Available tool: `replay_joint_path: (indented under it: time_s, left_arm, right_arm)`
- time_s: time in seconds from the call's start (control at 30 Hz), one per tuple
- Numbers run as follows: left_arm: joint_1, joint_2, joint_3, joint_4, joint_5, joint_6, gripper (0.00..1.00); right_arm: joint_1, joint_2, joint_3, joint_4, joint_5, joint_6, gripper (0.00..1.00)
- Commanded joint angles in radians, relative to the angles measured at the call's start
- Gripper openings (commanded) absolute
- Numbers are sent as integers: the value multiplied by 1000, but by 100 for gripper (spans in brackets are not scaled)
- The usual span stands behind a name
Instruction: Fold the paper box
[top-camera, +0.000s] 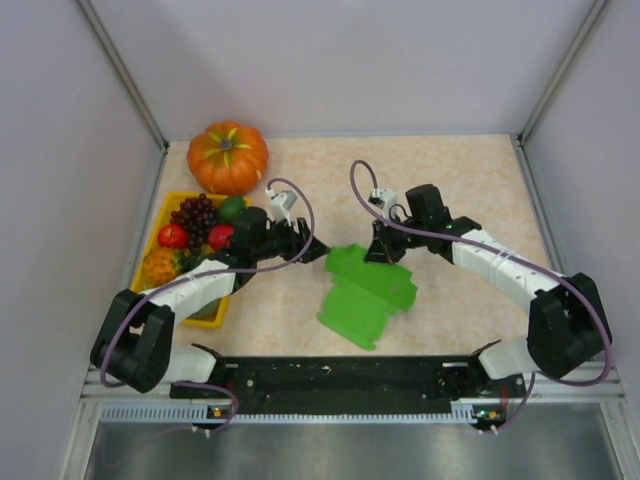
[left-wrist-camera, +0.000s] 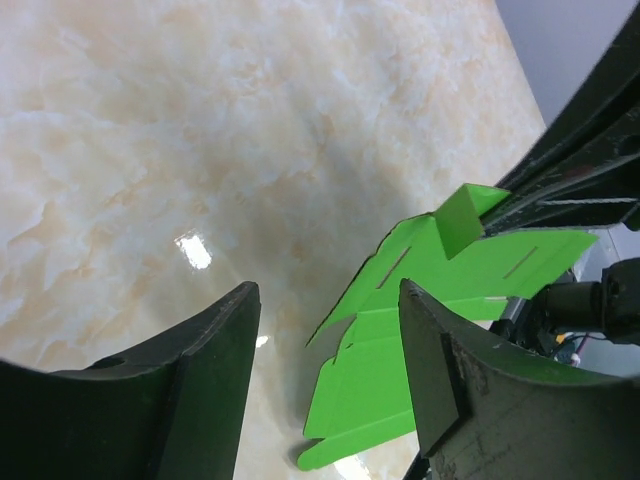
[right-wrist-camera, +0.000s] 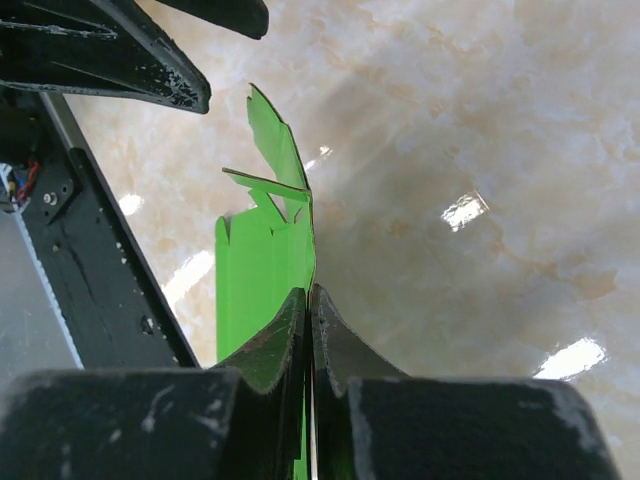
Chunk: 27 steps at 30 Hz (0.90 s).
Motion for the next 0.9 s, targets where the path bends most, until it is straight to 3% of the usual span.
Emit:
replay_joint_path:
  time_s: [0.0, 0.13, 0.43, 0.6, 0.8, 0.87]
  left_arm:
    - [-6, 54, 32, 204, 125, 32, 59]
    - [-21, 94, 25, 255, 179, 43, 57]
    - [-32, 142, 19, 221, 160, 101, 44]
    - [-62, 142, 20, 206, 98, 135, 24]
    - [-121, 113, 2, 192, -71, 198, 0]
    - [-128, 90, -30, 230, -153, 204, 0]
  right_arm:
    - [12, 48, 63, 8, -8, -69, 0]
    - [14, 78, 85, 13, -30, -89, 0]
    - [15, 76, 88, 15, -36, -105, 0]
    - [38, 75, 89, 16, -41, -102, 0]
    - [63, 84, 106, 18, 46, -82, 0]
    - [63, 78, 112, 15, 184, -39, 14]
